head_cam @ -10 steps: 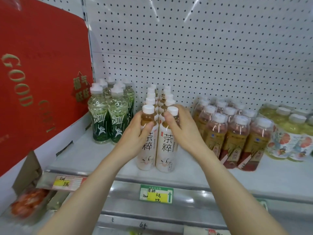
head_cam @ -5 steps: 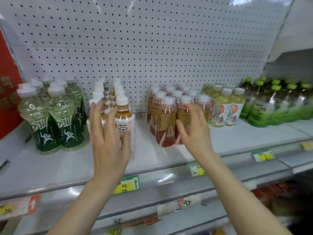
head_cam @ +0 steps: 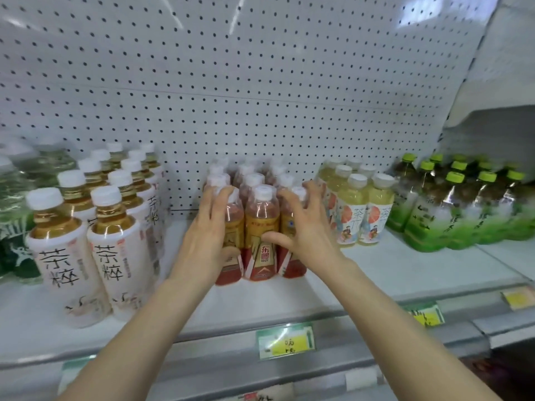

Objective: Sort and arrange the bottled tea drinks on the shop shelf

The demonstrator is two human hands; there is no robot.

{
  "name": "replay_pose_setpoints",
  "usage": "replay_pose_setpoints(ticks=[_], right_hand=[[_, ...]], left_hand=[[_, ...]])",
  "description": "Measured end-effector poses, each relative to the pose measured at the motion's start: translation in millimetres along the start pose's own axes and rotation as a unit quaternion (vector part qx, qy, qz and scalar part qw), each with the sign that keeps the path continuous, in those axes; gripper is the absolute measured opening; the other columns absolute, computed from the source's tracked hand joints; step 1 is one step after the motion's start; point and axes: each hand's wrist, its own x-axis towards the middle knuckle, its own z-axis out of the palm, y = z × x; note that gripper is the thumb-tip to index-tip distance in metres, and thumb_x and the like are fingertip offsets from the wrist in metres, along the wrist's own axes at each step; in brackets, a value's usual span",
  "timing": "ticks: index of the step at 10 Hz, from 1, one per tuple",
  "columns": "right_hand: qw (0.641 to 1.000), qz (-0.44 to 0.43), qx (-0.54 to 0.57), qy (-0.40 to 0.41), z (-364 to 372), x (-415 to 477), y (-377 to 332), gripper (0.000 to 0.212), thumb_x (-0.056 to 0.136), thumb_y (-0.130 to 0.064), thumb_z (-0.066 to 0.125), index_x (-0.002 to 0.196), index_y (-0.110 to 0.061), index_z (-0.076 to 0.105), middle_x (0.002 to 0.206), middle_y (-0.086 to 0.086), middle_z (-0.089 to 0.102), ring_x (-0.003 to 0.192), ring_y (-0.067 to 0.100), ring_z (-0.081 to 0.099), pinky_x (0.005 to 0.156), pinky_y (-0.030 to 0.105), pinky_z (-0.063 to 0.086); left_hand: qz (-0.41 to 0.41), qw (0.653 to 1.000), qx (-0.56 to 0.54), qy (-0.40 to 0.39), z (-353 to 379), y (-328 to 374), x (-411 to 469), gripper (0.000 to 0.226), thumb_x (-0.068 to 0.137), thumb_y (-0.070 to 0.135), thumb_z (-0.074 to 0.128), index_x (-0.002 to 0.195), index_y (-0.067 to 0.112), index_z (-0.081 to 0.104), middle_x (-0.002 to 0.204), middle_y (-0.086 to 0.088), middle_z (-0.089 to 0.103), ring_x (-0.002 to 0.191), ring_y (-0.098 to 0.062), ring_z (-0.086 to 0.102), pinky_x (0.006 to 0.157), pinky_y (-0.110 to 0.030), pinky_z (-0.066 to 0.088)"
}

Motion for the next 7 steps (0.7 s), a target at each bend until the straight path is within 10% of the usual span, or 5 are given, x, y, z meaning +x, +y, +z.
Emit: replay_pose_setpoints(ticks=[5, 7], right_hand=[[0.995, -0.014, -0.084, -0.046, -20.0, -5.4, -6.5, 0.088, 0.080, -0.063, 0.067, 0.152, -0.031, 0.027, 0.159, 0.020, 0.007, 0.136, 0.041, 0.036, 0.094, 0.052, 0.051], [0.998, -0.020, -0.055, -0.001, -77.0, -24.9, 20.2, 0.082, 0.094, -0.027, 0.063, 0.156, -0.039, 0.011, 0.163, 0.009, 0.016, 0.136, 0.032, 0.043, 0.098, 0.048, 0.047]], left_hand=[[-0.007, 0.999, 0.036, 0.008, -8.2, 14.5, -10.2, 0.117, 0.068, 0.015, 0.087, 0.152, 0.030, 0.007, 0.160, -0.016, 0.016, 0.134, -0.042, 0.043, 0.095, -0.051, 0.047], [-0.027, 0.999, 0.019, 0.030, -9.3, 8.5, -40.8, 0.107, 0.082, 0.017, 0.076, 0.157, 0.028, 0.000, 0.164, -0.008, 0.013, 0.146, -0.030, 0.027, 0.112, -0.050, 0.034]])
